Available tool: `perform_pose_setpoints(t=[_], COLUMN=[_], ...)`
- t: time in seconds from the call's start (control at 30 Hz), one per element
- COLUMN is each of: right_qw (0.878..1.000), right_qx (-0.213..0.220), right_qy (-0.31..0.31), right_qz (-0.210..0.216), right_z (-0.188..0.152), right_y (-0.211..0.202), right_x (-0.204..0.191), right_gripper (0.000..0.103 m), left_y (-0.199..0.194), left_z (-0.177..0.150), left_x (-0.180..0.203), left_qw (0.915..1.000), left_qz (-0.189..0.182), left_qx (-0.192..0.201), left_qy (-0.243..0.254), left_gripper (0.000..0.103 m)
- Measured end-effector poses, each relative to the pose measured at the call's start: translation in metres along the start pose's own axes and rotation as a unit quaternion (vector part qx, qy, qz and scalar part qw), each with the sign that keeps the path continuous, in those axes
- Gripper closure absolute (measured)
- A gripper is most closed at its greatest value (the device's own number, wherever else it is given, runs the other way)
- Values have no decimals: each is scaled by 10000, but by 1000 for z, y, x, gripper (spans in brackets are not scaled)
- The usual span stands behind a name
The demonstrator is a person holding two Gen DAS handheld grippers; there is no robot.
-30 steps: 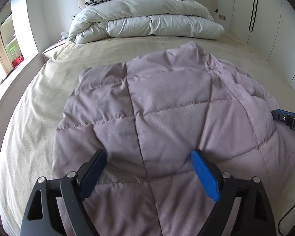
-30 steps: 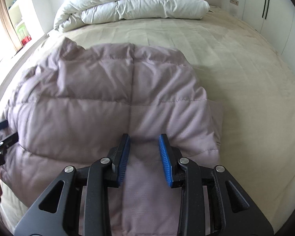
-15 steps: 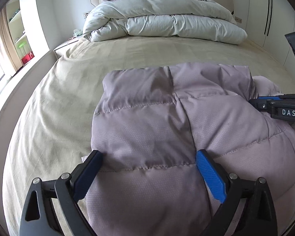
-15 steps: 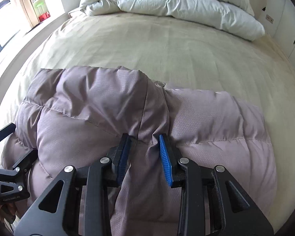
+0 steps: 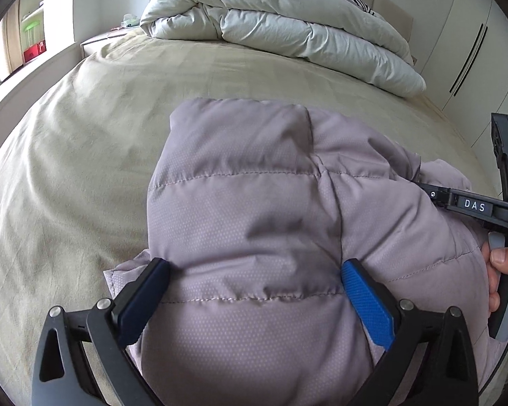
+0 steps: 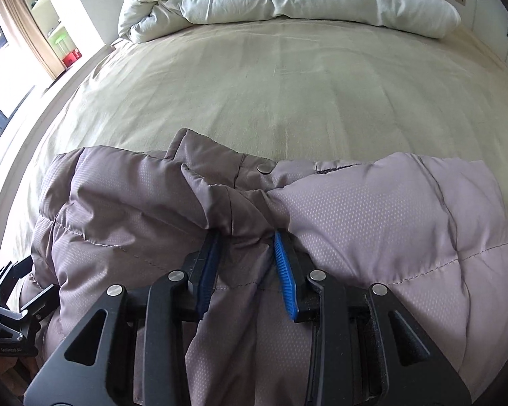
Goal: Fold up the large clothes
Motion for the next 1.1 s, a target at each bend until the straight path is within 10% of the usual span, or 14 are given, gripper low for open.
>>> perform_pose_setpoints(t=[0.23,0.43,0.67,1.1], right_qw=[9870,9720,9607,9463], right_qx=[1089,1248,1139,568], right_qy=[-7,620,1662,2089], right_qz=[1185,1893,1908,2402], right_z=[-35,-81,-149,-182], right_y=[-116,-200,-228,-164], right_x=[6,62,167,211], right_gripper=[22,19,17,15], left_y=[-67,-78,-54,-23], left_z=[-21,-61,-83,-62], left_x=[-43,-83,-99,-63], left_qw=[9902,9731,9331,9353], left_qz=[-1026,-1766,-2641,-2714], left_qx=[201,-366,-882,-1224], left_qy=[-929,-1432,-2275,-1911], left_gripper=[1,0,0,0])
Point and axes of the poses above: each gripper's, at about its wrist camera, not at the fingertips, and y roughly the way its jaws point, x to its right, z to its top, the point moved 5 cm from there along y, roughly the way its jaws point, and after that the axes turned 11 degrees about z, right-handed, at the moved point
